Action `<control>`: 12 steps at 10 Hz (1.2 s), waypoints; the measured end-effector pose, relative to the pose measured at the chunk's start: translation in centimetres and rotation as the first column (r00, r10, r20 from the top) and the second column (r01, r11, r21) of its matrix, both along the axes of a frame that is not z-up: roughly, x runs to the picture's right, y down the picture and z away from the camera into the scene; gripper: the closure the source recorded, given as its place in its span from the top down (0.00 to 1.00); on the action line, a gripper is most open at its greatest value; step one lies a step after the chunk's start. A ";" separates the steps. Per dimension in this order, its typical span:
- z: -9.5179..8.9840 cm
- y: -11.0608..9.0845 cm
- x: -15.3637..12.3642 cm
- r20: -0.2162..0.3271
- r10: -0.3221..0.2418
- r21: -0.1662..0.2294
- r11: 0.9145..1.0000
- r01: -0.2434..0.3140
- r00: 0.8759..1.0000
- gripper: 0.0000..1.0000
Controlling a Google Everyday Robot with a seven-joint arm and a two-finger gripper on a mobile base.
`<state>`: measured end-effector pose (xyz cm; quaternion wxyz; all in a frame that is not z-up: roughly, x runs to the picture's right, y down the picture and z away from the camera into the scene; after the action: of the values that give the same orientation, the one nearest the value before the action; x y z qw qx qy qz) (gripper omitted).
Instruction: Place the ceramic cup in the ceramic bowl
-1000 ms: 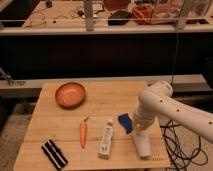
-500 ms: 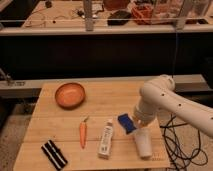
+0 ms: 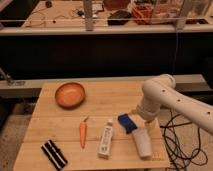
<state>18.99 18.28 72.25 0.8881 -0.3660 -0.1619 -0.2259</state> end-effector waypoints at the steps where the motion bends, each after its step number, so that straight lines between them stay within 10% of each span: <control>1: 0.3 0.5 0.5 -0.036 0.026 -0.038 0.999 -0.027 0.999 0.80; 9: 1.3 5.6 2.7 -0.143 0.088 -0.218 0.969 -0.118 0.986 0.80; 12: 1.2 6.6 1.4 -0.119 0.072 -0.251 0.963 -0.100 0.990 0.53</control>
<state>20.40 24.88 73.49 0.8497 -0.4822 -0.1571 -0.1441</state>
